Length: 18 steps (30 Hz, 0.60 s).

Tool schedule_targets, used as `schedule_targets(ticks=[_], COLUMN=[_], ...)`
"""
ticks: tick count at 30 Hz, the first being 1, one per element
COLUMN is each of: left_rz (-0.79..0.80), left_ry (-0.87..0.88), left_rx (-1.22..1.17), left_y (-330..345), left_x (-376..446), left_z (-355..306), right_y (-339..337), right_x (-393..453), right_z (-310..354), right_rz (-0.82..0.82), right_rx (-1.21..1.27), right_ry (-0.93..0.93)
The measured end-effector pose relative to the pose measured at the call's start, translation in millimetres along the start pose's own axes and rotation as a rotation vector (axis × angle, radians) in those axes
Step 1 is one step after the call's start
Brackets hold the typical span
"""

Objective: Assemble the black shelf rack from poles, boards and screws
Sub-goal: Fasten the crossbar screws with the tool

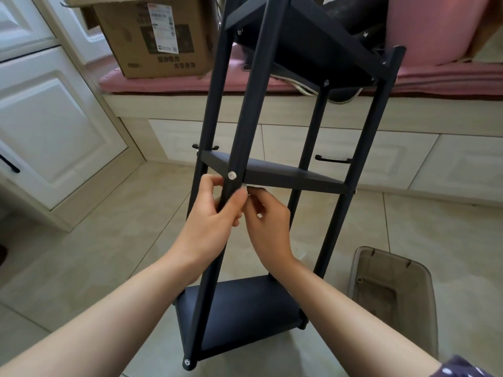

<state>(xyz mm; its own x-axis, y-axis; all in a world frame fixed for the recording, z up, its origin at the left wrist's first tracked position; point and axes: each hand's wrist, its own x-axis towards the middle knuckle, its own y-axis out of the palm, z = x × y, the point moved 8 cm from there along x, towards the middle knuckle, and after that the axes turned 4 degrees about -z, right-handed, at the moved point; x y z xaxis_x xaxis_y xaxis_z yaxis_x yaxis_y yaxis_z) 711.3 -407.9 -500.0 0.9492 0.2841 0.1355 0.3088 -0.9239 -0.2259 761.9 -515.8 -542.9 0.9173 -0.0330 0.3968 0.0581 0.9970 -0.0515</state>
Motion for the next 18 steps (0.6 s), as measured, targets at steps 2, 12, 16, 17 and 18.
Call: schedule_targets(ticks=[2, 12, 16, 17, 18], left_rz=[0.005, 0.086, 0.007, -0.044, -0.097], left_ry=[0.019, 0.115, 0.096, 0.102, 0.106], left_rx=[0.023, 0.095, 0.036, 0.041, 0.051], left_y=[4, 12, 7, 4, 1], left_x=[-1, 5, 12, 13, 14], left_z=[1, -2, -1, -1, 0], right_y=[-5, -21, -18, -16, -15], right_x=[-3, -7, -4, -1, 2], right_z=[0, 3, 3, 4, 3], right_rz=[0.008, 0.097, 0.143, 0.148, 0.149], right_rx=[-0.014, 0.039, 0.082, 0.083, 0.080], right_ry=[0.010, 0.090, 0.112, 0.110, 0.109])
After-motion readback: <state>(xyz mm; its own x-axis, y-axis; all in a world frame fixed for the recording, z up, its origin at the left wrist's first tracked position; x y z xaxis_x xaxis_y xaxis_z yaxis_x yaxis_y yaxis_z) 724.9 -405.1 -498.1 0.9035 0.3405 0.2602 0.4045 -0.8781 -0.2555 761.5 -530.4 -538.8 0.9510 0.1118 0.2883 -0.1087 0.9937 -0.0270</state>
